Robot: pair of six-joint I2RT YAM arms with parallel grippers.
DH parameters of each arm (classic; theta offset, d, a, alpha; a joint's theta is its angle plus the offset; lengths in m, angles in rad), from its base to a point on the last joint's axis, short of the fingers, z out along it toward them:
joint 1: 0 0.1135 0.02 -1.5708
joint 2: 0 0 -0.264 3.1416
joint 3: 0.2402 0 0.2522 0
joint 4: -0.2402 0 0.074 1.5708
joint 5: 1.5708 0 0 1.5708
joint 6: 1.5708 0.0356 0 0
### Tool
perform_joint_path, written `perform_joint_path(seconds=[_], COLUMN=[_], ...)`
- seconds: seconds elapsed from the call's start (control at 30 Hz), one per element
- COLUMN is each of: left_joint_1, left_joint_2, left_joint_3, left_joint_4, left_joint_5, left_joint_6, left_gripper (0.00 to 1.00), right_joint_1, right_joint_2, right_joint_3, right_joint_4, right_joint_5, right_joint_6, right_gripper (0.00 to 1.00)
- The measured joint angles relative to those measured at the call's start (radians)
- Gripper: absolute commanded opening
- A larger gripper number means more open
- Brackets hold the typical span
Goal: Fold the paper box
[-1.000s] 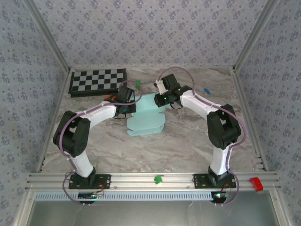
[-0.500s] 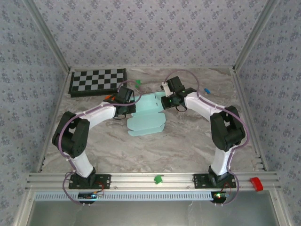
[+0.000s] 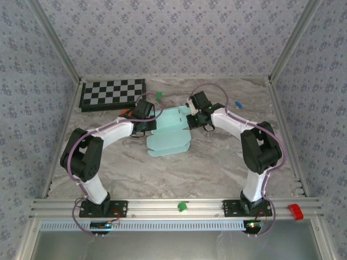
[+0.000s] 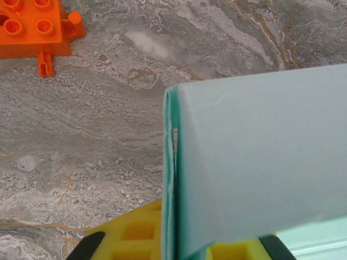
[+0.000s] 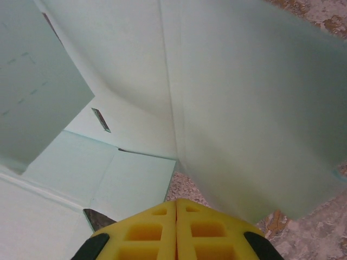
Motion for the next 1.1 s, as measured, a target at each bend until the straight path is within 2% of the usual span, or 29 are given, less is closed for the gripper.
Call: perform_joint_path(seconds=[0.27,0.87,1.1], left_joint_1=[0.0,0.0,0.0], left_joint_2=[0.0,0.0,0.0], left_joint_3=[0.0,0.0,0.0], left_joint_4=[-0.002,-0.008,-0.008], left_joint_5=[-0.004,0.001,0.001], left_joint_6=[0.0,-0.03,-0.041], left_gripper=[0.04,0.04,0.04], right_joint_1=[-0.013,-0.027,-0.027], right_joint_2=[0.006,0.008,0.014], right_joint_3=[0.0,-0.022,-0.022], right_joint_4=[0.02,0.164,0.176], right_joint_5=[-0.073,-0.322,-0.351], right_joint_6=[0.027,0.121,0.13], right_gripper=[0.08,0.09,0.1])
